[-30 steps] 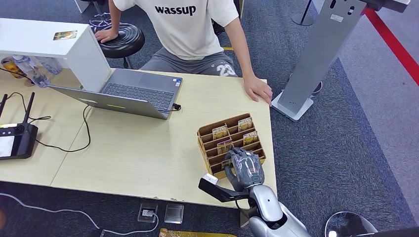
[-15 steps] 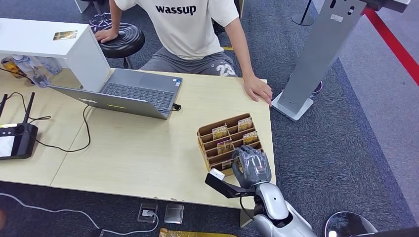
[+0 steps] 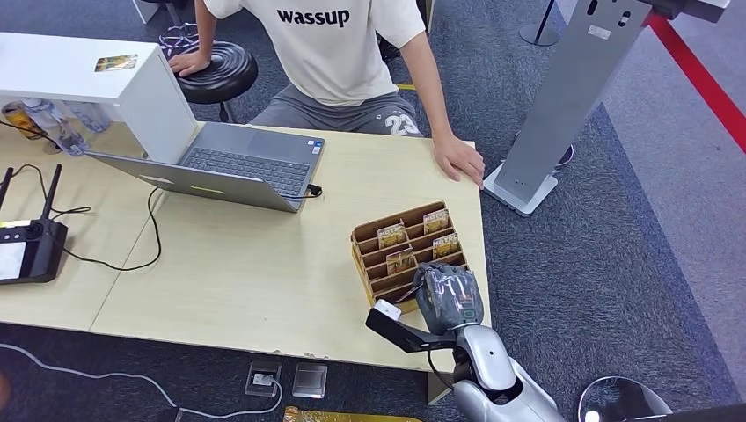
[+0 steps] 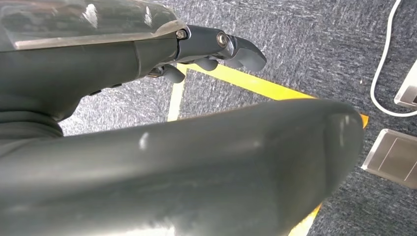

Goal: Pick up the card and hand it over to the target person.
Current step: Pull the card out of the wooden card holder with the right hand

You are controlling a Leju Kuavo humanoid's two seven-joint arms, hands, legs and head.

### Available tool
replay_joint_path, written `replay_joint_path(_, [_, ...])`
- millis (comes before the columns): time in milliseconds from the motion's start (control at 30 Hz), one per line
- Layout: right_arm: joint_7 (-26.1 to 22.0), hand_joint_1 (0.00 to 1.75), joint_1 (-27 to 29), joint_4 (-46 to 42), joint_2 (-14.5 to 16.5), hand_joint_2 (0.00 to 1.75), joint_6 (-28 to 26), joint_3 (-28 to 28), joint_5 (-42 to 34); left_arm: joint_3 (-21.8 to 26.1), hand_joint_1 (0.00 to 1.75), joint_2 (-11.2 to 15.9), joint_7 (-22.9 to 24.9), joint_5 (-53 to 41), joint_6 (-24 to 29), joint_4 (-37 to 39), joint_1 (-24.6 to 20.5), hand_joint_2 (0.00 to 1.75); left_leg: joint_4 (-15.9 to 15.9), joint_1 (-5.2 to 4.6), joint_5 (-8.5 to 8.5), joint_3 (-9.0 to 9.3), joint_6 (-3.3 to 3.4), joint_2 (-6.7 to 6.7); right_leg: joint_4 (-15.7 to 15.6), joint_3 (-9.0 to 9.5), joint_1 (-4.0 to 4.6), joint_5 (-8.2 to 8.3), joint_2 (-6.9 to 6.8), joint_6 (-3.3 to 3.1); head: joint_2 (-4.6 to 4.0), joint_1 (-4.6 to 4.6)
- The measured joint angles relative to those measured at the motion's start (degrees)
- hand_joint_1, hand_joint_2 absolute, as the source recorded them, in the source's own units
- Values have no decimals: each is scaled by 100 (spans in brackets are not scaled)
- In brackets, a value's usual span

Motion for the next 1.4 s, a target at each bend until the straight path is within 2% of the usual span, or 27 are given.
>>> replay_joint_path(433, [-57,145,-5,71,56,175,17,148,-115,-111,0,14,-8,-16,40,-10,-6,0,-3,0,1,3,0,2,-2,2,0,1,2,-1,0,0])
replay_joint_path(567, [-51,148,-10,70,54,175,12,153,-109,-129,0,23,-28,-18,15,-21,-3,175,-4,0,2,3,0,1,-3,2,0,2,0,-1,0,0])
replay_joint_path(1000, [8,148,-38,-10,-1,175,3,99,-105,-102,0,2,-36,44,38,-4,-5,175,0,0,1,0,0,1,0,0,0,1,0,0,0,0])
replay_joint_path(1400, [477,148,-60,-1189,-528,175,154,-446,-46,-96,0,1,-27,174,96,-13,-2,175,9,-5,0,-13,3,-4,11,-13,-5,-2,-6,2,0,0])
